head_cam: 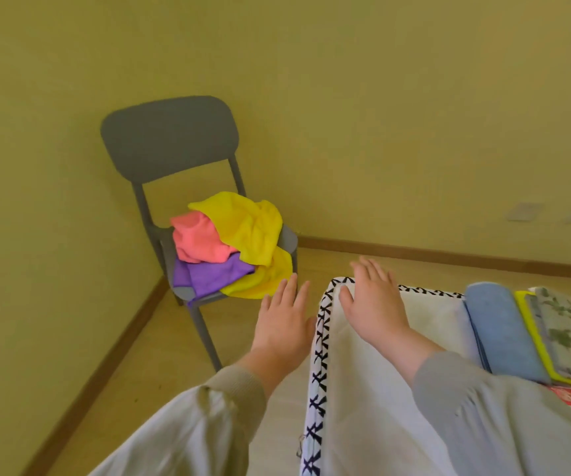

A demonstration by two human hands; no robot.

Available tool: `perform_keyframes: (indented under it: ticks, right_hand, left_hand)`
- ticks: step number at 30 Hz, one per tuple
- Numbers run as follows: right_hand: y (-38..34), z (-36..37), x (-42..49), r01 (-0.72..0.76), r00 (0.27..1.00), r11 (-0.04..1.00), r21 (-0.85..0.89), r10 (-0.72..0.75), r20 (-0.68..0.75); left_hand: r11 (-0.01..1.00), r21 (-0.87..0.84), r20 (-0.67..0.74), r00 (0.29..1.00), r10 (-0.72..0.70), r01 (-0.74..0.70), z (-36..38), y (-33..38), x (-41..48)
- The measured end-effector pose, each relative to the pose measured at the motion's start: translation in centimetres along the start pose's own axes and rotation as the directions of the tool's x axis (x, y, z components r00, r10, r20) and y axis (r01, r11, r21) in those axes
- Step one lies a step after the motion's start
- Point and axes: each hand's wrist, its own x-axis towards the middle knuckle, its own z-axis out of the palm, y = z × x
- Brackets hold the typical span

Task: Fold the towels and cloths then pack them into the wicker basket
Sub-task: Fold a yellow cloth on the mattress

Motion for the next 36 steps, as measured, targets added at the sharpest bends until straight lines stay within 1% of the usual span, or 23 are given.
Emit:
perform_keyframes:
  ticks: [5, 8, 11, 15, 18, 20, 21, 23, 24, 27, 28, 29, 31, 33, 34, 35, 36]
  right_hand:
    - [-5.8, 3.0, 3.8, 0.06, 0.998, 0.985, 0.162, -0.057, -0.019]
    - [-8.7, 5.4, 6.5, 0.072, 0.997, 0.962, 0.262, -0.067, -0.031]
    - [-10.8, 8.2, 9.0, 0.077, 0.996, 0.945, 0.319, -0.084, 0.008]
    - [-11.8, 12.4, 13.0, 0.028, 0.994, 0.946, 0.322, -0.062, 0.093]
    - [-12.2, 15.3, 16.0, -0.046, 0.994, 0.918, 0.394, 0.002, 0.111]
    - [-12.3, 16.8, 17.8, -0.097, 0.993, 0.895, 0.435, 0.058, 0.104]
    - [-12.3, 17.4, 18.4, -0.108, 0.993, 0.888, 0.446, 0.072, 0.096]
    - [-12.5, 18.6, 19.4, -0.109, 0.993, 0.89, 0.442, 0.074, 0.097]
    - [-12.6, 19.1, 19.7, -0.112, 0.991, 0.898, 0.426, 0.07, 0.114]
    - [-12.7, 19.6, 20.9, -0.093, 0.988, 0.949, 0.3, 0.051, 0.145]
    - [-12.8, 19.4, 21.3, -0.084, 0.99, 0.957, 0.279, 0.047, 0.135]
    - [-12.9, 19.1, 21.7, -0.091, 0.991, 0.951, 0.295, 0.057, 0.12]
    - [-13.0, 18.2, 22.1, -0.125, 0.992, 0.911, 0.393, 0.116, 0.046]
    - [-13.4, 16.8, 22.4, -0.177, 0.96, 0.792, 0.584, 0.271, -0.076]
    - [-13.7, 15.7, 22.3, -0.184, 0.933, 0.714, 0.675, 0.343, -0.108]
    - [-14.0, 14.7, 22.3, -0.18, 0.914, 0.646, 0.742, 0.389, -0.116]
    - [-14.2, 13.6, 22.2, -0.188, 0.905, 0.588, 0.786, 0.415, -0.094]
  left_hand:
    - [0.999, 0.044, 0.001, 1.0, -0.011, 0.011, -0.8, -6.1, 0.4]
    - [0.997, 0.031, -0.012, 0.997, -0.073, 0.073, -0.1, -9.8, 2.0]
    - [0.988, 0.054, -0.007, 0.989, -0.146, 0.146, 1.3, -13.8, 4.0]
    - [0.963, 0.165, -0.049, 0.977, -0.207, 0.212, 3.7, -18.7, 7.9]
    - [0.954, 0.191, -0.113, 0.971, -0.212, 0.23, 5.6, -21.9, 10.9]
    - [0.955, 0.174, -0.16, 0.964, -0.214, 0.241, 7.0, -23.3, 12.5]
    - [0.956, 0.163, -0.16, 0.963, -0.217, 0.242, 7.7, -23.7, 12.9]
    - [0.958, 0.168, -0.11, 0.97, -0.216, 0.233, 9.4, -24.1, 13.5]
    - [0.958, 0.167, -0.106, 0.97, -0.217, 0.233, 10.0, -24.2, 13.6]
    - [0.96, 0.163, -0.108, 0.971, -0.214, 0.229, 10.4, -24.5, 13.8]
    - [0.96, 0.166, -0.103, 0.972, -0.21, 0.225, 10.3, -24.6, 13.8]
    - [0.96, 0.169, -0.094, 0.973, -0.212, 0.225, 10.2, -24.6, 13.7]
    - [0.957, 0.174, -0.072, 0.972, -0.222, 0.231, 10.0, -24.6, 13.7]
    - [0.957, 0.165, -0.041, 0.971, -0.234, 0.237, 9.8, -24.5, 13.9]
    - [0.957, 0.164, -0.023, 0.97, -0.24, 0.241, 9.6, -24.5, 13.9]
    - [0.957, 0.164, -0.005, 0.97, -0.243, 0.241, 9.4, -24.4, 13.9]
    - [0.956, 0.163, 0.019, 0.968, -0.249, 0.242, 9.2, -24.4, 13.9]
